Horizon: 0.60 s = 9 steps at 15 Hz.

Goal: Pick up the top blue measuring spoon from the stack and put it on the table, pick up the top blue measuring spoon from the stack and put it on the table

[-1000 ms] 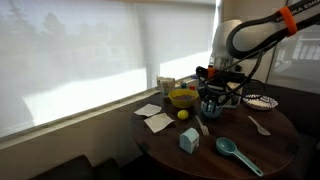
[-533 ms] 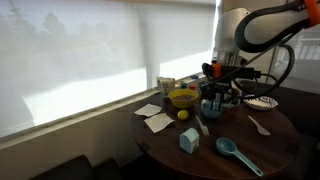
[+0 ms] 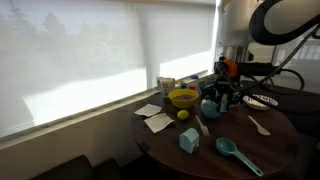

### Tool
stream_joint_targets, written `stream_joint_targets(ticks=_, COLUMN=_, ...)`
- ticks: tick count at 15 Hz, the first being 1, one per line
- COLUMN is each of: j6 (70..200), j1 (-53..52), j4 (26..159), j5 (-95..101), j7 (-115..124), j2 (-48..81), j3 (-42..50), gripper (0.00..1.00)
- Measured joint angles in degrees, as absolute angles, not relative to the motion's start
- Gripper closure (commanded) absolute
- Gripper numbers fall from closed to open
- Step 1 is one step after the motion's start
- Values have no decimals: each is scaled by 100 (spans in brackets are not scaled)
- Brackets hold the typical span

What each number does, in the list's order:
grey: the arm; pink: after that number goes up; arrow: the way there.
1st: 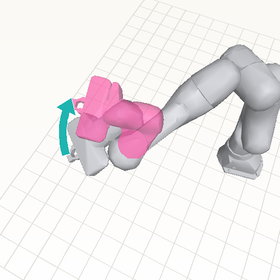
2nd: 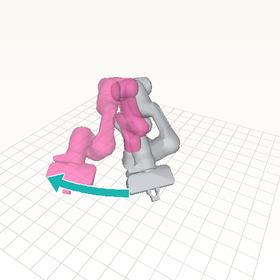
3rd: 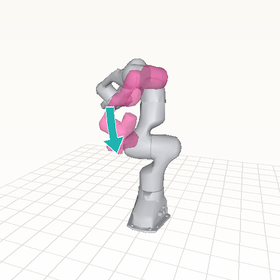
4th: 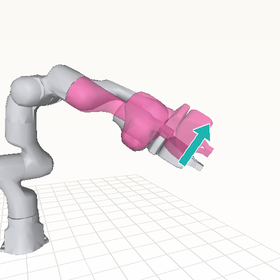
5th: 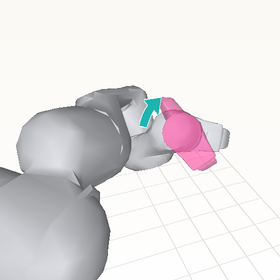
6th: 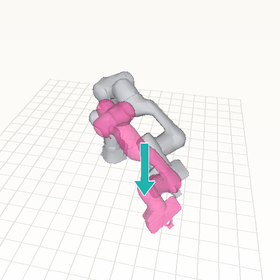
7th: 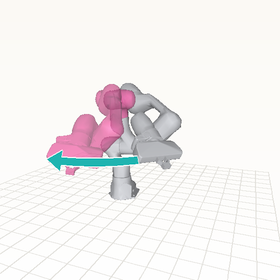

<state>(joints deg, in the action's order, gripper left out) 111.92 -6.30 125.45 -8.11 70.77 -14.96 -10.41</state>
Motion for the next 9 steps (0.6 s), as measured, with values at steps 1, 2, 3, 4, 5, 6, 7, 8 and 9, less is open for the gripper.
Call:
stream_joint_targets(ticks=1, j6=11152, j1=-660, j4=12610, j5=-811, j7=6904, j2=-1556, j3=-1051, gripper=94)
stream_joint_targets(ticks=2, j6=11117, j1=-700, j4=12688, j5=-817, j7=6684, j2=-1605, j3=-1054, gripper=94)
stream_joint_targets(ticks=3, j6=11083, j1=-739, j4=12782, j5=-818, j7=6433, j2=-1648, j3=-1058, gripper=94)
stream_joint_targets(ticks=4, j6=11046, j1=-776, j4=12888, j5=-818, j7=6167, j2=-1682, j3=-1062, gripper=94)
stream_joint_targets(ticks=5, j6=11025, j1=-802, j4=13010, j5=-818, j7=5875, j2=-1706, j3=-1065, gripper=94)
stream_joint_targets(ticks=6, j6=11025, j1=-818, j4=13144, j5=-818, j7=5569, j2=-1724, j3=-1065, gripper=94)
stream_joint_targets(ticks=7, j6=11027, j1=-823, j4=13283, j5=-818, j7=5291, j2=-1737, j3=-1065, gripper=94)
stream_joint_targets(ticks=8, j6=11034, j1=-823, j4=13419, j5=-818, j7=5036, j2=-1746, j3=-1064, gripper=94)
stream_joint_targets(ticks=9, j6=11064, j1=-823, j4=13549, j5=-818, j7=4803, j2=-1755, j3=-1060, gripper=94)
